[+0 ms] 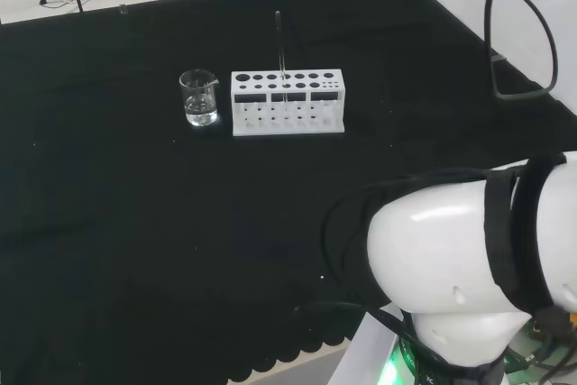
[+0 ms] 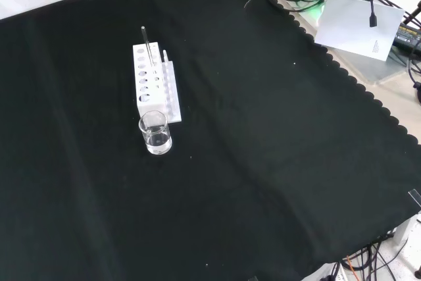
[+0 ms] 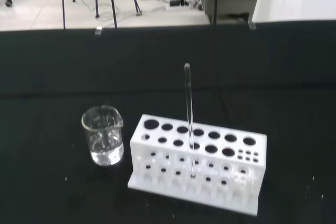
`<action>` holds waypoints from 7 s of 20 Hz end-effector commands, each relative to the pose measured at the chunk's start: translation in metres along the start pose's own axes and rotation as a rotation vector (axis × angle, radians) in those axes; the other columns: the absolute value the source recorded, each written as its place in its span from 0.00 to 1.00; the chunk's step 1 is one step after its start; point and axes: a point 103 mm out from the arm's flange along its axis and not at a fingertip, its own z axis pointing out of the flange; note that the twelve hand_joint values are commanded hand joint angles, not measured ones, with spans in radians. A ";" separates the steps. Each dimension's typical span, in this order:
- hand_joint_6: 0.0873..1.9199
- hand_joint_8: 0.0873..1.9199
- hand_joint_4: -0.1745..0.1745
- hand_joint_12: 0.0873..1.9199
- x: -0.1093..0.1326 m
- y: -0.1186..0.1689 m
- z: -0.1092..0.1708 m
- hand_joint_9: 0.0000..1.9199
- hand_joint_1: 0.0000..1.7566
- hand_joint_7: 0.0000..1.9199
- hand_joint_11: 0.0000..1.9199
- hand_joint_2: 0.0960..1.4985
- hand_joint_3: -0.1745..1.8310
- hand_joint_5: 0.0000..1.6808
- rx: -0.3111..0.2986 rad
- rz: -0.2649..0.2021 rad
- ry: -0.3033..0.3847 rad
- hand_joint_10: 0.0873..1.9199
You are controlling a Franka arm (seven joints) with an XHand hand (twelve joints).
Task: Take the glass rod from the white test tube rack.
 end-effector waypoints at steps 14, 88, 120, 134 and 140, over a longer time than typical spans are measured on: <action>0.00 0.31 0.08 0.64 -0.020 0.121 0.039 0.00 0.38 0.00 0.00 0.48 0.38 0.04 0.007 -0.042 -0.045 0.42; 0.44 0.50 0.00 0.66 -0.019 0.235 0.247 0.60 0.43 0.50 0.41 0.54 0.38 0.26 0.152 -0.167 -0.006 0.48; 0.39 0.57 0.00 0.35 -0.015 0.216 0.187 0.86 0.74 0.61 0.86 0.47 0.41 0.61 -0.039 -0.118 -0.065 0.45; 0.35 0.57 0.00 0.35 -0.012 0.179 0.105 0.87 0.74 0.60 0.88 0.50 0.36 0.62 -0.141 -0.122 -0.010 0.43; 0.34 0.57 0.00 0.35 0.002 0.174 0.092 0.88 0.74 0.60 0.88 0.51 0.35 0.62 -0.158 -0.140 -0.007 0.43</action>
